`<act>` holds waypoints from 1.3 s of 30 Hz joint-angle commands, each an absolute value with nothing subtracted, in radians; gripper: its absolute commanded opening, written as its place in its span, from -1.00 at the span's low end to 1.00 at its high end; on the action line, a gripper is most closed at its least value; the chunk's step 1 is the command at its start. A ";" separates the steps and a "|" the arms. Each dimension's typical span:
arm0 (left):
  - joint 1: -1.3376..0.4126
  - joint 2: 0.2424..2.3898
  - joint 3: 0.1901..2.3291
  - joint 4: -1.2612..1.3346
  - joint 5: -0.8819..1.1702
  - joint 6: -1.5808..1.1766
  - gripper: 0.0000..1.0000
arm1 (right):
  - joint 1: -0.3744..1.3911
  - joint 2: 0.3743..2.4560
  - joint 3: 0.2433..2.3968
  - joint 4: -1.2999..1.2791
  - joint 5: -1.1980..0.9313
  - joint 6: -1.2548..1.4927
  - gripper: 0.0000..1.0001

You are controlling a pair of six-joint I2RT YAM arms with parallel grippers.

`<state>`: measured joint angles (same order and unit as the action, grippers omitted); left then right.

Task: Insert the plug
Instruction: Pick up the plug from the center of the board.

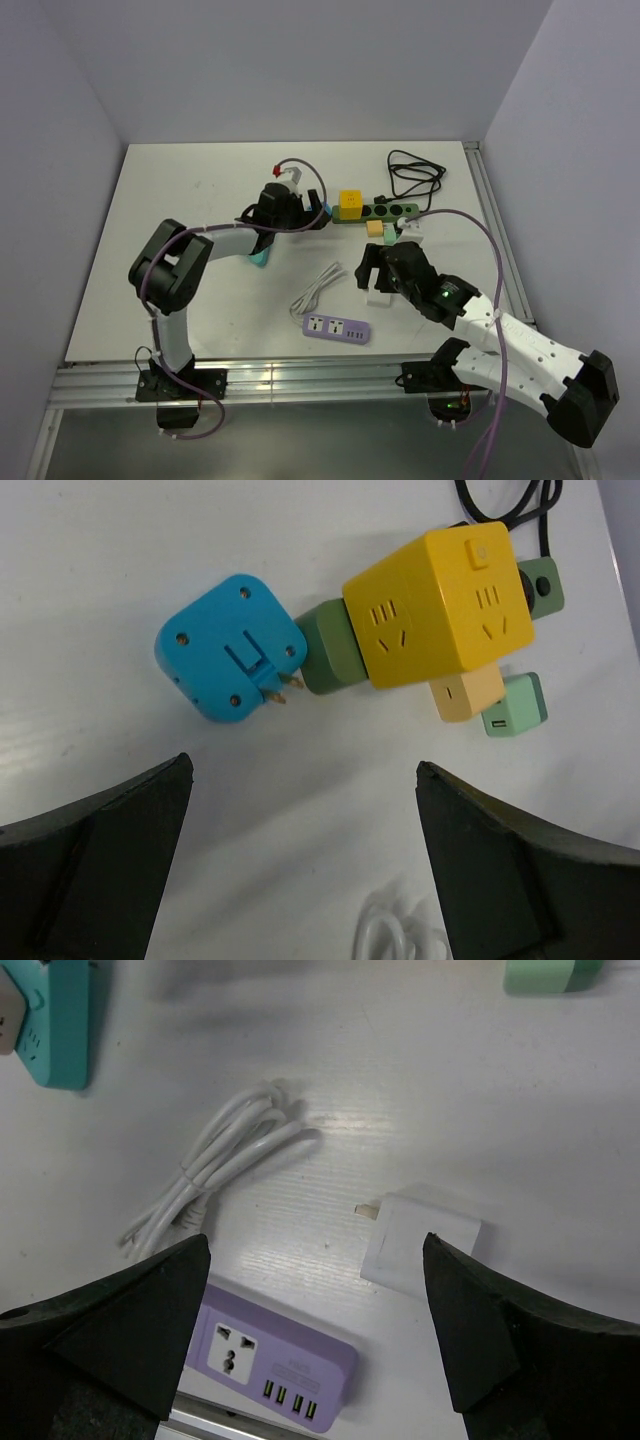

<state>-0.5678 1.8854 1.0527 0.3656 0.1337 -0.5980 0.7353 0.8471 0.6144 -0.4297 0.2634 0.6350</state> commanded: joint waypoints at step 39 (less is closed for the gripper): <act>-0.554 2.145 1.358 0.287 0.008 -0.324 0.43 | 0.750 0.859 0.495 -0.253 0.354 0.661 0.71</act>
<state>-0.5545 2.1445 1.3338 0.2691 -0.0303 -0.3344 0.7437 0.8700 0.4976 -0.2897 0.3321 0.6640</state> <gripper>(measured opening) 0.719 0.855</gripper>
